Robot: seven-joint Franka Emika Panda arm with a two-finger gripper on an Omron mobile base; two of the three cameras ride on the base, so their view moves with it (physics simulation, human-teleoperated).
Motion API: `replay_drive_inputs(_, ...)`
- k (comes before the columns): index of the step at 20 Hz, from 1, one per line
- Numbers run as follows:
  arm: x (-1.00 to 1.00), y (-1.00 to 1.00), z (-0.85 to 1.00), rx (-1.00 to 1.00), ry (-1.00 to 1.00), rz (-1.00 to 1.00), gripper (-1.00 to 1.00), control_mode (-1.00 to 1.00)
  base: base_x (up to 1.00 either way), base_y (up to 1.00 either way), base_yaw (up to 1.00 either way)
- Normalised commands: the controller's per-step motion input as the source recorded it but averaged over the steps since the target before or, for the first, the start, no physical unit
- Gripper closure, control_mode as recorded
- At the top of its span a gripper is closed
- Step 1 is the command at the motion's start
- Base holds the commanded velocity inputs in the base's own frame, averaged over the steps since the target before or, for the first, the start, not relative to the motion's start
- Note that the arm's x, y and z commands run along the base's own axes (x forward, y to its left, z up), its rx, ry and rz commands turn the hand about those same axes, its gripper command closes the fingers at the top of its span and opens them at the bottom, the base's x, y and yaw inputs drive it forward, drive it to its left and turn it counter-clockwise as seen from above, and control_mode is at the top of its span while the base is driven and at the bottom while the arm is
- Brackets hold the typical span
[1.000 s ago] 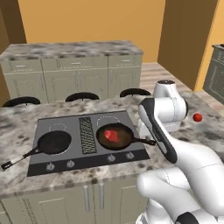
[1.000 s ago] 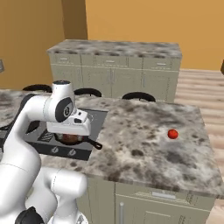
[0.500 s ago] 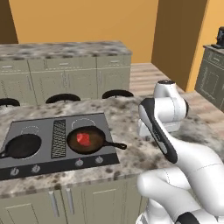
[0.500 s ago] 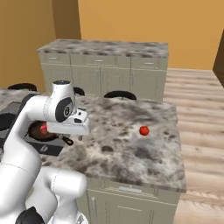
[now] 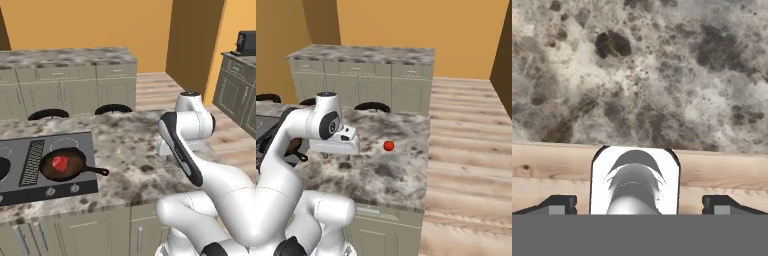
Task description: Place both pans onto different burners. Then place the tomato and the steak on different pans.
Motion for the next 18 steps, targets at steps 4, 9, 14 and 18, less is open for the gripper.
replay_drive_inputs(4, 0.00, 0.00, 0.00, 0.00, 0.00, 0.00, -1.00, 1.00, 0.01, -0.52, 0.00)
replay_drive_inputs(9, 0.00, 0.00, 0.00, 0.00, 0.00, 0.00, -1.00, 1.00, 0.25, -0.10, -0.05)
replay_drive_inputs(14, 0.00, 0.00, 0.00, 0.00, 0.00, 0.00, -1.00, 1.00, 0.32, -0.02, -0.15)
replay_drive_inputs(18, 0.00, 0.00, 0.00, 0.00, 0.00, 0.00, -1.00, 1.00, 0.11, -0.33, -0.01)
